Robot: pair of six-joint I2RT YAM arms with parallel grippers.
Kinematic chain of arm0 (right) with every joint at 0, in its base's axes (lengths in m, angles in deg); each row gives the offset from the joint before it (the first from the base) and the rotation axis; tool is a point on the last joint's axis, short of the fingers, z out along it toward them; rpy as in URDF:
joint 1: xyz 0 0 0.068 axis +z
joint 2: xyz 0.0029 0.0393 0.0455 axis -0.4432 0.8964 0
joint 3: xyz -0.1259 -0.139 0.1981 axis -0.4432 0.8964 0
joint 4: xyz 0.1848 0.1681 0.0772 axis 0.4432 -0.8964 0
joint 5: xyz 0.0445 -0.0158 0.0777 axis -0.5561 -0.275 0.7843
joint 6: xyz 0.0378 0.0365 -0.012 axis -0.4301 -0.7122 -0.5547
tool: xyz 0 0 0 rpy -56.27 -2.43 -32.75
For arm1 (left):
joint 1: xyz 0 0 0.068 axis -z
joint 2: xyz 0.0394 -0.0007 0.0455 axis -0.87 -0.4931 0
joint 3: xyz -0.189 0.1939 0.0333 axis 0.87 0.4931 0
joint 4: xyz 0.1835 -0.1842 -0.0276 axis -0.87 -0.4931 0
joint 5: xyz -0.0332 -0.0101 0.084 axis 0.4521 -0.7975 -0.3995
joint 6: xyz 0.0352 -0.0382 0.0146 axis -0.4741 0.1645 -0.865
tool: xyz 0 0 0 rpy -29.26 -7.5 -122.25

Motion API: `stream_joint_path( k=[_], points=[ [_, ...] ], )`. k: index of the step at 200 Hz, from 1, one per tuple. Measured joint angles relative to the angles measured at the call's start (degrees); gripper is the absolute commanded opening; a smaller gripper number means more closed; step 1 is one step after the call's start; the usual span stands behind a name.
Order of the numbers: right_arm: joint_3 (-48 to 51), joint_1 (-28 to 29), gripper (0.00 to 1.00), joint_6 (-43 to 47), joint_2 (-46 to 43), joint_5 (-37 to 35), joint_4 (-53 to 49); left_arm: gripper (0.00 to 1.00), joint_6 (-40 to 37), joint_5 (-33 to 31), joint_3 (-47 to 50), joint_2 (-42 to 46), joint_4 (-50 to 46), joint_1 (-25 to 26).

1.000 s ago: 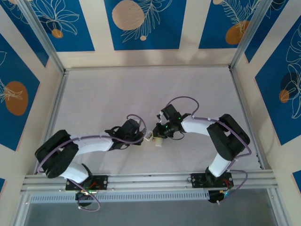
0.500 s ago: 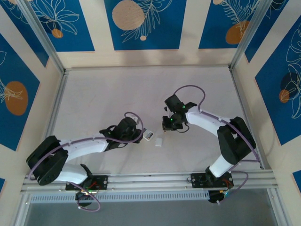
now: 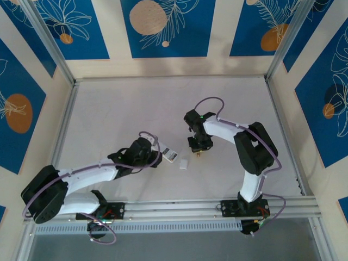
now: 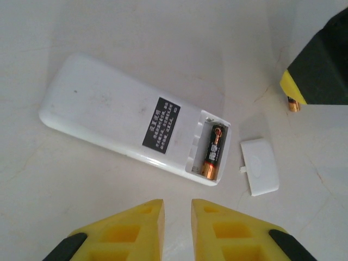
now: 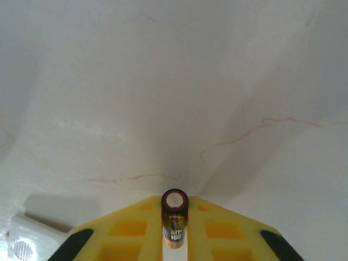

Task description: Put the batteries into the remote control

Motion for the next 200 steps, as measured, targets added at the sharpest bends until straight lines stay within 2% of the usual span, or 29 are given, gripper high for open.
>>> stream_joint_path(
  k=[14,27,100,165,200],
  points=[
    [-0.5,0.1,0.36,0.4,1.3,-0.1,0.1,0.21,0.0,0.1,0.4,0.5,0.0,0.0],
    [-0.7,0.1,0.38,0.6,2.0,0.2,0.1,0.21,0.0,0.2,0.7,0.9,0.2,-0.1],
    [-1.7,0.5,0.37,-0.2,2.5,2.8,0.4,0.21,0.0,0.2,2.2,3.8,0.3,-0.1],
    [-2.2,6.3,0.38,-2.3,2.1,5.2,3.3,0.21,0.1,0.2,2.8,3.8,0.4,-0.1],
    [0.1,6.1,0.38,-8.0,-3.8,5.9,3.9,0.21,0.2,0.2,3.1,3.8,0.5,-0.1]
  ],
)
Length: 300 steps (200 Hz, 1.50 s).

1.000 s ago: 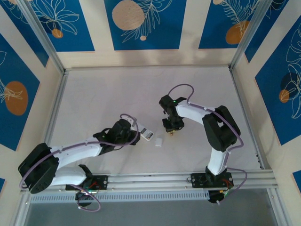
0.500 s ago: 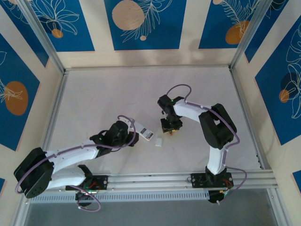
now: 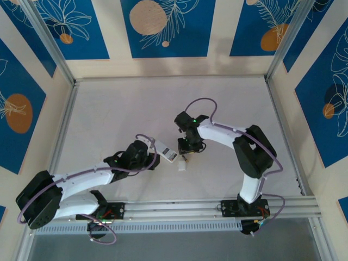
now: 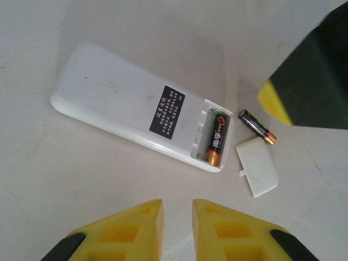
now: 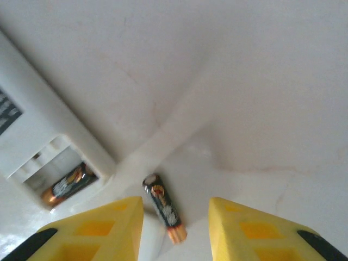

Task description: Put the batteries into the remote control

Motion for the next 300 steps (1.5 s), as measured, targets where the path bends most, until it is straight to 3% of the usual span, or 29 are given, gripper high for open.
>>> stream_joint_path(
  k=[34,56,71,101,268,300],
  points=[
    [5.7,-0.3,0.37,-6.3,-6.9,3.5,2.4,0.21,0.0,0.1,0.1,0.0,0.2,0.0],
    [9.0,0.0,0.29,-9.6,-7.8,6.2,4.7,0.21,0.0,0.4,0.1,0.0,0.3,0.0],
    [11.4,0.9,0.15,-12.1,-8.0,7.1,6.1,0.21,0.2,0.5,0.1,0.0,0.3,0.0],
    [15.9,2.7,0.10,-15.5,-9.7,8.0,8.3,0.21,0.5,0.8,0.1,-0.3,0.7,0.0],
    [16.7,0.1,0.12,-17.1,-6.4,6.0,12.1,0.24,0.6,1.2,0.0,-1.0,1.5,0.0],
    [16.7,-0.9,0.13,-16.7,-6.4,6.0,12.4,0.22,-0.7,2.3,-4.6,-6.7,1.1,-0.1]
  ],
)
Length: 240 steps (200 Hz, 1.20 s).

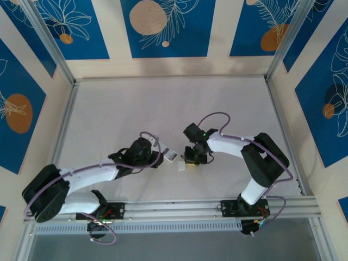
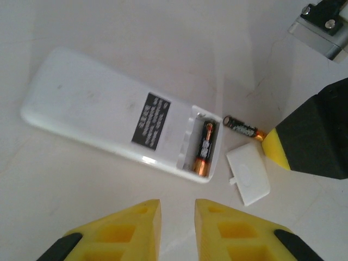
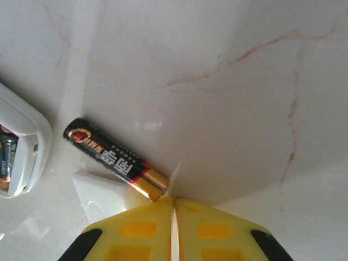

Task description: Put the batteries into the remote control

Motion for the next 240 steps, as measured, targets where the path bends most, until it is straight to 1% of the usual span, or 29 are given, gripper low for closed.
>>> stream_joint_path(
  k=[31,78,96,110,139,155,184,214,240],
  points=[
    [0.0,-1.9,0.13,0.6,0.1,-0.2,1.2,0.22,-0.4,1.7,-4.0,-4.6,2.0,-0.1],
    [-2.3,-3.2,0.13,1.5,2.1,0.6,-0.5,0.23,-0.5,3.3,-5.2,-7.4,2.6,-0.2],
    [-2.9,-3.7,0.13,1.9,2.6,1.4,-1.1,0.26,-1.4,4.1,-5.5,-7.4,2.6,-0.2],
    [-2.9,-4.1,0.13,2.1,2.6,1.6,-0.8,0.31,-2.8,5.3,-6.2,-7.9,2.6,-0.2],
    [-2.0,-5.1,0.18,2.3,1.5,0.5,1.9,0.33,-6.9,8.9,-10.2,-11.6,1.9,-0.2],
    [0.4,-6.3,0.22,2.5,-1.9,0.2,3.3,0.33,-9.8,10.5,-13.7,-14.7,0.2,-0.2],
    [6.1,-8.4,0.28,2.6,-11.9,0.1,3.5,0.33,-16.2,11.9,-21.1,-20.8,-4.8,0.1],
    [11.4,-11.9,0.33,2.5,-21.7,0.7,3.4,0.33,-22.2,11.8,-27.6,-26.4,-10.0,1.2],
    [15.5,-16.2,0.37,2.3,-29.0,2.3,3.4,0.33,-26.3,10.1,-32.5,-30.7,-14.4,2.8]
  ],
)
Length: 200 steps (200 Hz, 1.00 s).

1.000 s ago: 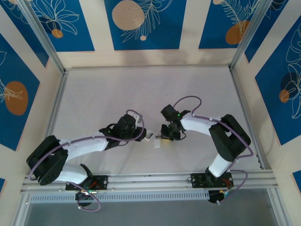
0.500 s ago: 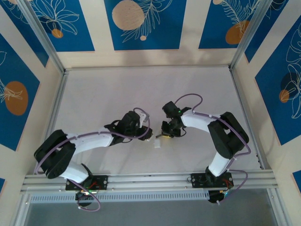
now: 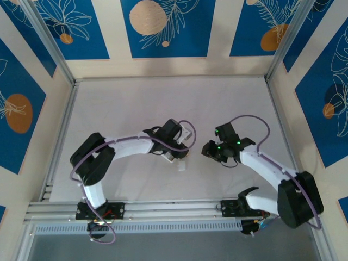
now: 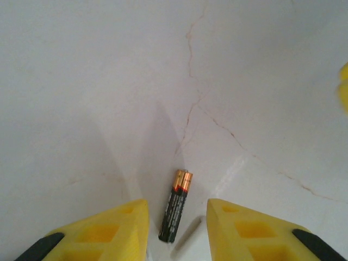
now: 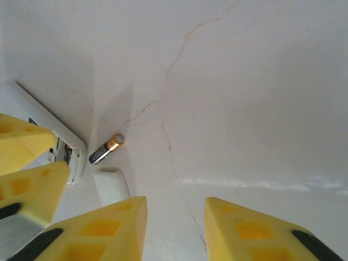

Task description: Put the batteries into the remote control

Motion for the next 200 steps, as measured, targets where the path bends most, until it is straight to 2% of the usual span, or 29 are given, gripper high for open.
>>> stream_joint_path(
  k=[32,82,143,181,200],
  points=[
    [2.5,-2.4,0.38,0.0,-4.3,2.4,0.0,0.33,-4.0,-2.0,-5.0,-4.1,-4.3,1.0],
    [4.8,-3.7,0.40,0.1,-4.8,4.8,0.7,0.32,-9.7,-3.7,-12.1,-9.4,-10.6,2.1],
    [5.2,-4.4,0.43,0.1,-4.8,6.1,0.9,0.32,-12.3,-4.6,-14.4,-12.0,-14.6,3.1],
    [5.2,-4.7,0.45,0.1,-4.8,6.8,1.7,0.27,-13.1,-6.1,-15.7,-13.1,-16.0,3.5],
    [5.2,-4.8,0.46,0.1,-4.8,7.0,2.0,0.21,-13.5,-7.0,-15.8,-13.2,-16.1,3.6]
  ],
)
